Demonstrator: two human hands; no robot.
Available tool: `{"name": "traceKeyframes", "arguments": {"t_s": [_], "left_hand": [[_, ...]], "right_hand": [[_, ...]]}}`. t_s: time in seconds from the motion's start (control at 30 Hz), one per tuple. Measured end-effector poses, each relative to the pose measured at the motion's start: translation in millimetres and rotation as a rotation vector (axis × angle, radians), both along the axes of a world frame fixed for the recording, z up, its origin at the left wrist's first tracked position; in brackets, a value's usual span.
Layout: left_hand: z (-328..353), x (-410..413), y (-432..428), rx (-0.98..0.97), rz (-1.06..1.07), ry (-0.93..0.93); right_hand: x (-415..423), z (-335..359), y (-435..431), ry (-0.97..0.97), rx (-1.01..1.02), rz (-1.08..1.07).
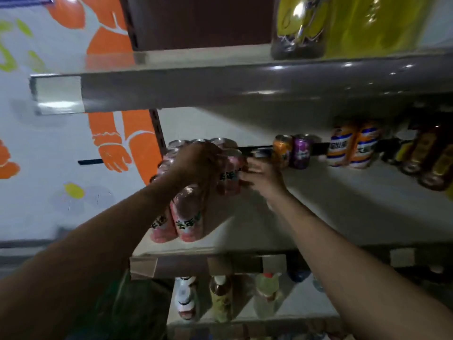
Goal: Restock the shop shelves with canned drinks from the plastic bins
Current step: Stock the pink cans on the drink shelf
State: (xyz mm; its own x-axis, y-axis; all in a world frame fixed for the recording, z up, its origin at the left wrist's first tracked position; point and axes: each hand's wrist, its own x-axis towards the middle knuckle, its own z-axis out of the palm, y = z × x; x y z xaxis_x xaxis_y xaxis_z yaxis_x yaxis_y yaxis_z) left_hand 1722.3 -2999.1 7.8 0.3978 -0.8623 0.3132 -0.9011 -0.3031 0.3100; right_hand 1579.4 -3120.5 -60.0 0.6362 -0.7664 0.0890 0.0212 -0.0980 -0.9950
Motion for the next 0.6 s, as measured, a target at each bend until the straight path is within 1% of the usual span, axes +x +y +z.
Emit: {"name": "traceKeyframes", "arguments": {"t_s": [0.13, 0.27, 0.3, 0.4, 0.6], "left_hand": [[1, 23, -16, 0.001, 0.095, -0.084], [-7, 38, -29, 0.031, 0.112, -0.191], [-11, 46, -32, 0.026, 0.12, -0.202], [-17, 57, -39, 0.005, 0.152, -0.147], [-18, 62, -48, 0.075, 0.196, -0.267]], "right_hand": [[29, -3, -13, 0.016, -0.026, -0.024], [49, -11, -24, 0.031, -0.048, -0.04], [53, -14, -26, 0.038, -0.053, -0.043], [67, -23, -33, 0.059, -0.054, -0.053], [77, -26, -40, 0.071, -0.079, -0.071]]}}
